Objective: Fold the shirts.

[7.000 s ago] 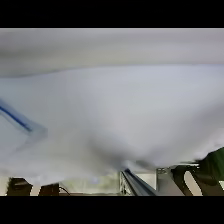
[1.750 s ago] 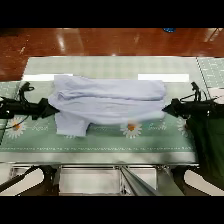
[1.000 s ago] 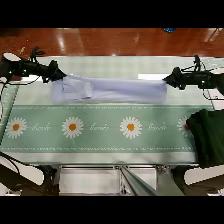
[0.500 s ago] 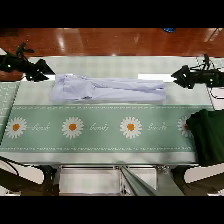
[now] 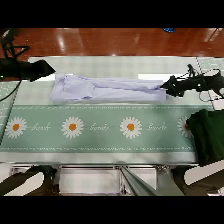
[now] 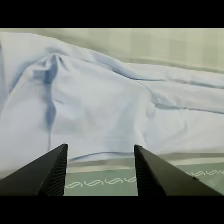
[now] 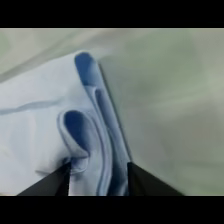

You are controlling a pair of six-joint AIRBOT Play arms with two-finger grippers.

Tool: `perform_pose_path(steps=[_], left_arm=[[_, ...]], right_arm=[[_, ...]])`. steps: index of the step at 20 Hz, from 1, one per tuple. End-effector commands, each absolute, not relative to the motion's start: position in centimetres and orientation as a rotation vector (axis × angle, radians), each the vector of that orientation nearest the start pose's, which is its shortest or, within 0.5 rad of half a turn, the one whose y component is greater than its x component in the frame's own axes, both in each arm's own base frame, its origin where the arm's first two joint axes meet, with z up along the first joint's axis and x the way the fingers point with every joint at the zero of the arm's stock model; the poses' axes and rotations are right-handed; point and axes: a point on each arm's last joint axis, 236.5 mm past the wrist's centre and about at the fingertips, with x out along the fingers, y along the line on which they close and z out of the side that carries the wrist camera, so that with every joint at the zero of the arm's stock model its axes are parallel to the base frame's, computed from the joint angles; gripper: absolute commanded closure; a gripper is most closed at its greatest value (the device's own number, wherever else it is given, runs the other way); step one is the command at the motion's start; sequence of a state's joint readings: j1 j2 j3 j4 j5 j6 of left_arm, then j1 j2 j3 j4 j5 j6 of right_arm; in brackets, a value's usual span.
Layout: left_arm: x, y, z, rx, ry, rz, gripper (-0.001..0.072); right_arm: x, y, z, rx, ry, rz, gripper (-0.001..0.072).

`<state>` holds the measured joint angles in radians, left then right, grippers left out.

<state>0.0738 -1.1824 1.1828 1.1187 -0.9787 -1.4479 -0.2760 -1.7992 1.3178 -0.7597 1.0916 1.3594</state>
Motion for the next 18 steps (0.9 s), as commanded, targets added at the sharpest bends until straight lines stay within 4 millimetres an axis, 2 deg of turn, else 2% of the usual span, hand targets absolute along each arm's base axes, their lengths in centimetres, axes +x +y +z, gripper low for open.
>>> perform_pose_path(steps=[1,2,4,5,6,7,8,10,13,16,18], left_arm=[[41.0,-9.3,9.0,-0.286,0.915,-0.285,0.0199],[41.1,-10.2,8.9,-0.277,0.912,-0.302,0.0199],[41.2,-11.6,8.8,-0.263,0.905,-0.327,0.0201],[41.2,-12.0,8.6,-0.260,0.912,-0.336,0.0203],[41.0,-12.4,8.4,-0.255,0.920,-0.345,0.0253],[40.8,-12.7,8.2,-0.254,0.931,-0.354,0.0514],[40.6,-13.2,8.3,-0.255,0.934,-0.365,0.0679],[40.1,-15.2,8.6,-0.277,0.938,-0.412,0.0688],[38.7,-20.4,8.0,-0.278,0.963,-0.515,0.0688],[37.0,-26.7,4.5,-0.253,1.054,-0.598,0.0689],[35.5,-31.4,2.1,-0.224,1.129,-0.677,0.0689]], right_arm=[[46.7,6.2,-10.5,0.852,1.341,0.245,0.0322],[46.9,6.9,-10.2,0.854,1.337,0.260,0.0410],[47.1,8.0,-8.5,0.845,1.321,0.325,0.0690],[47.1,8.1,-7.2,0.831,1.304,0.346,0.0691],[46.9,7.8,-5.8,0.805,1.292,0.358,0.0692],[46.0,7.3,-4.4,0.750,1.294,0.369,0.0692],[44.8,6.8,-2.9,0.678,1.301,0.373,0.0692],[41.7,6.1,0.2,0.563,1.291,0.373,0.0692],[36.3,6.7,5.2,0.473,1.177,0.382,0.0692],[30.4,7.9,9.4,0.456,1.045,0.367,0.0692],[26.9,8.8,11.3,0.473,0.982,0.361,0.0692]])
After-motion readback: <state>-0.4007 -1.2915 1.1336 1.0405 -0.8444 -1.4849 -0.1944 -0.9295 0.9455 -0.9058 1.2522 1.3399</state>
